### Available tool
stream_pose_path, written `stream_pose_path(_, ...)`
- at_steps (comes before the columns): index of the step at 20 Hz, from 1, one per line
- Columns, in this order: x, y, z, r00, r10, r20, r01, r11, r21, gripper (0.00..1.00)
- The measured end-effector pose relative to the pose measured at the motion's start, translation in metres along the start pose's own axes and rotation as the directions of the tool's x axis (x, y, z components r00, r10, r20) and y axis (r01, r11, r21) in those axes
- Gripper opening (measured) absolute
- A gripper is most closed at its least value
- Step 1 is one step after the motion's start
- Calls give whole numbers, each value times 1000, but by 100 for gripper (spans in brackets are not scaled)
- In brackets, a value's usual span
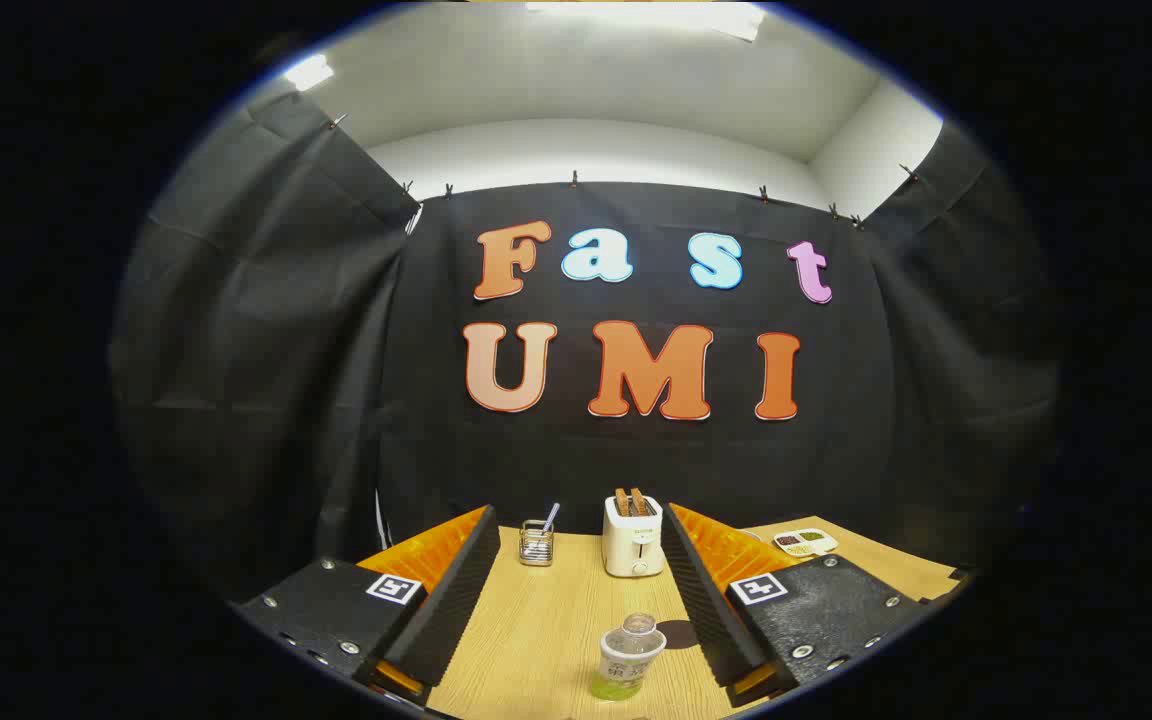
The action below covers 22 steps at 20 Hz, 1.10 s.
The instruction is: Take the bottle from table, then pour the juice into the cup, finally place the bottle on the coaster
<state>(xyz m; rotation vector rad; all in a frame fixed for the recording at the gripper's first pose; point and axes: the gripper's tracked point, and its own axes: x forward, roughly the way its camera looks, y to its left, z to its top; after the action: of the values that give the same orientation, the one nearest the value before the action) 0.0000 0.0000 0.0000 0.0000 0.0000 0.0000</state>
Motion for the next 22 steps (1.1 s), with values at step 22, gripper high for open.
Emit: stream_pose_path(22, 2, -24, -4, 996, -89, 5, 90, 996, -12, 96)
